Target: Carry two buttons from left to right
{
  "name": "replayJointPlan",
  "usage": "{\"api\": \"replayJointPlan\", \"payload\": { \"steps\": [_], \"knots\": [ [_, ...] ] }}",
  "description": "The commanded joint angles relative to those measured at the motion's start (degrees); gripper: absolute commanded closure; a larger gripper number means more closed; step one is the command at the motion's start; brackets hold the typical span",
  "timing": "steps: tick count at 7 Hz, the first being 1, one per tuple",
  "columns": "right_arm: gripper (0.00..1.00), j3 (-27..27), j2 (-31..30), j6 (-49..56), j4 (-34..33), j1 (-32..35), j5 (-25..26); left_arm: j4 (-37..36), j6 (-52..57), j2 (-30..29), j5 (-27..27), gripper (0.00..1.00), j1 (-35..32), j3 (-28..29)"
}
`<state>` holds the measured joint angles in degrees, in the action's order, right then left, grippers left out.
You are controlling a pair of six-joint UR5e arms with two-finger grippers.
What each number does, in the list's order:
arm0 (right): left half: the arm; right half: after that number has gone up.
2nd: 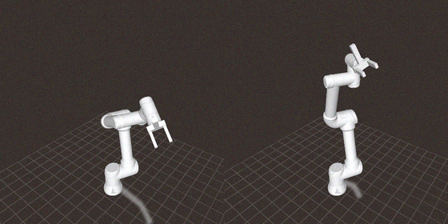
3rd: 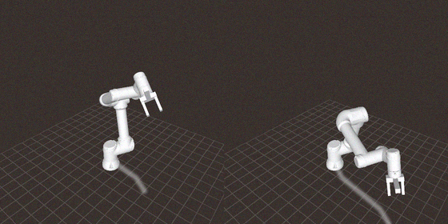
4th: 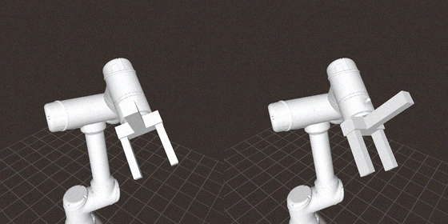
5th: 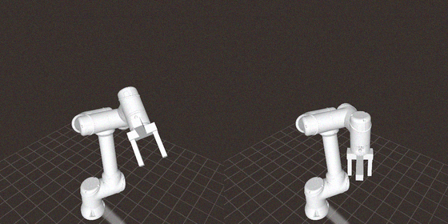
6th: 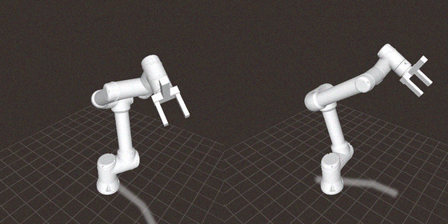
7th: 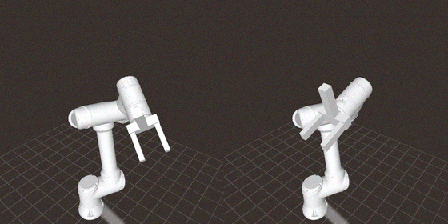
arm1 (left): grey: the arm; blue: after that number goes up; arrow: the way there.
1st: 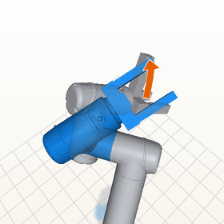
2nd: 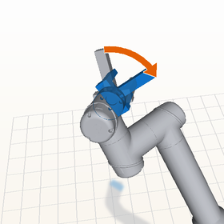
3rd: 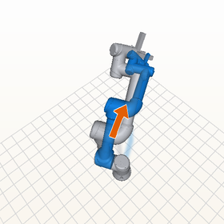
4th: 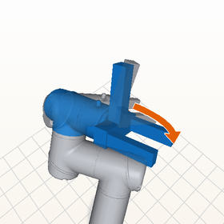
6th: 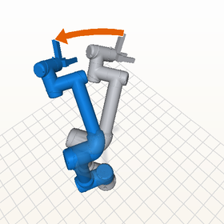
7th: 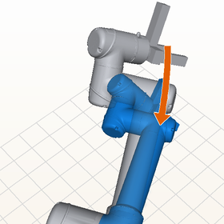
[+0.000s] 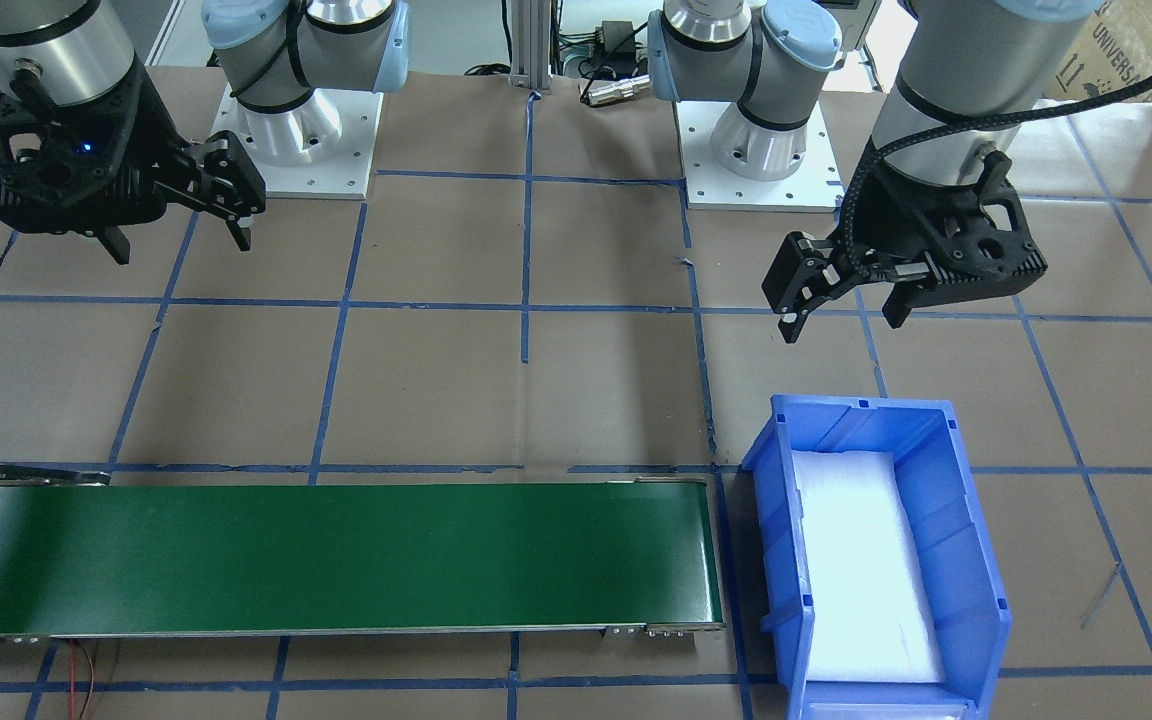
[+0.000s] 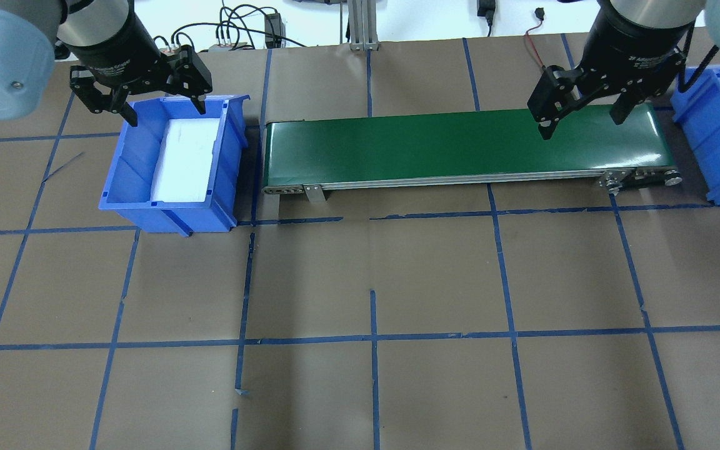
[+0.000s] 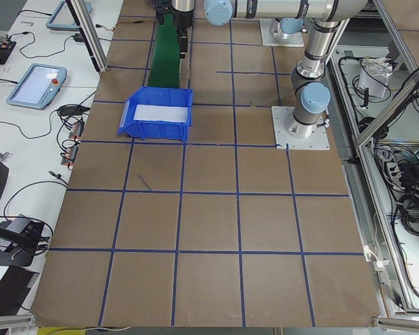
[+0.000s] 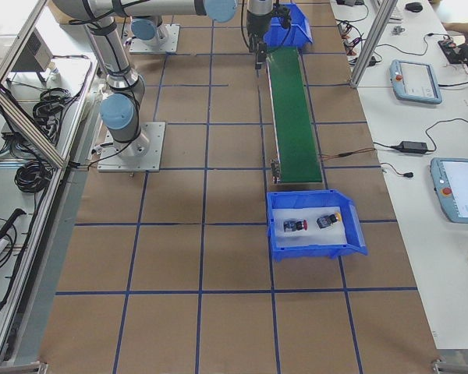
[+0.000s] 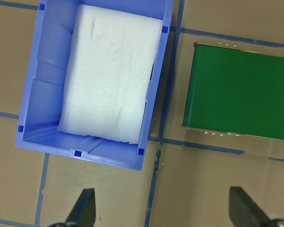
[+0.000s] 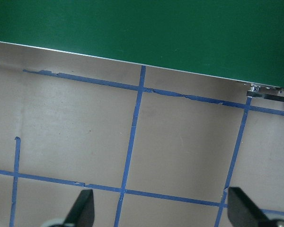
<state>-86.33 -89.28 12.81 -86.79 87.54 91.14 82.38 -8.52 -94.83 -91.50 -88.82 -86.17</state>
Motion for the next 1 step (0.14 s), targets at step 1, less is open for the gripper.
{"api": "replayJointPlan", "payload": {
  "steps": [1],
  "knots": [
    [0.0,-0.06,0.07,0.02,0.04,0.0,0.0,0.06,0.0,0.0,0.01,0.0,0.05,0.04]
  ]
}}
